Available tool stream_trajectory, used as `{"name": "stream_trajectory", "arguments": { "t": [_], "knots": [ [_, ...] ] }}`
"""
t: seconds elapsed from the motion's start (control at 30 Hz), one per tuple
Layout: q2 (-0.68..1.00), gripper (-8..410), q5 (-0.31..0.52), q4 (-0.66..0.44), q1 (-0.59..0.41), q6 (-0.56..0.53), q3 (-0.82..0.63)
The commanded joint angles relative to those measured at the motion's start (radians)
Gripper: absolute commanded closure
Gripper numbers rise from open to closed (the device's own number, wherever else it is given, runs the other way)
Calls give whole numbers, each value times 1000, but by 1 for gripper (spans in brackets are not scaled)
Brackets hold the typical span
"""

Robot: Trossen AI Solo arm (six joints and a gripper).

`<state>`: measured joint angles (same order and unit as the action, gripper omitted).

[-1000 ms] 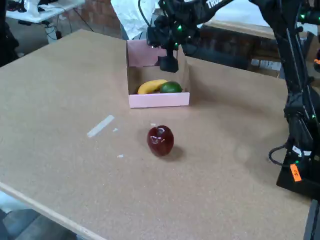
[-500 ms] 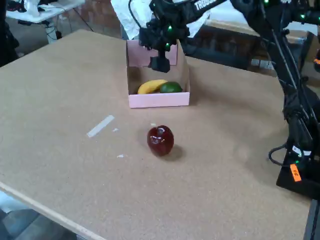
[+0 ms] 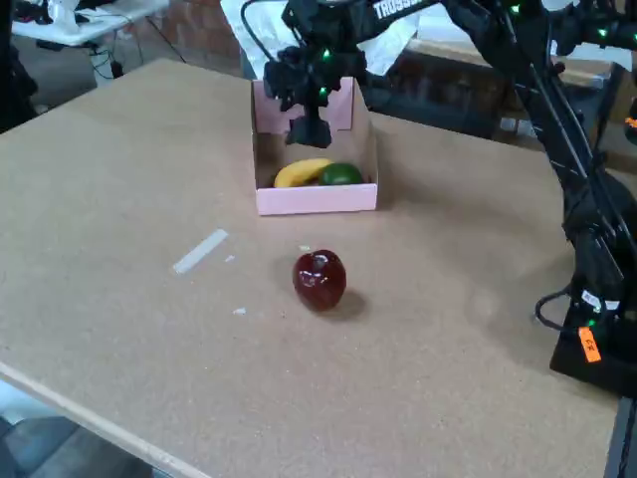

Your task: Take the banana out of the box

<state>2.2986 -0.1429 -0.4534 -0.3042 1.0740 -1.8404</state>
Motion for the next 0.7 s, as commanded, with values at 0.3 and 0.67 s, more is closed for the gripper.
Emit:
{"name": "stream_trajectory", "arguments": {
  "t": [0.3, 0.67],
  "knots": [
    [0, 74, -40, -47, 5, -16, 1],
    [44, 74, -31, -44, -35, -55, 34]
  ]
}}
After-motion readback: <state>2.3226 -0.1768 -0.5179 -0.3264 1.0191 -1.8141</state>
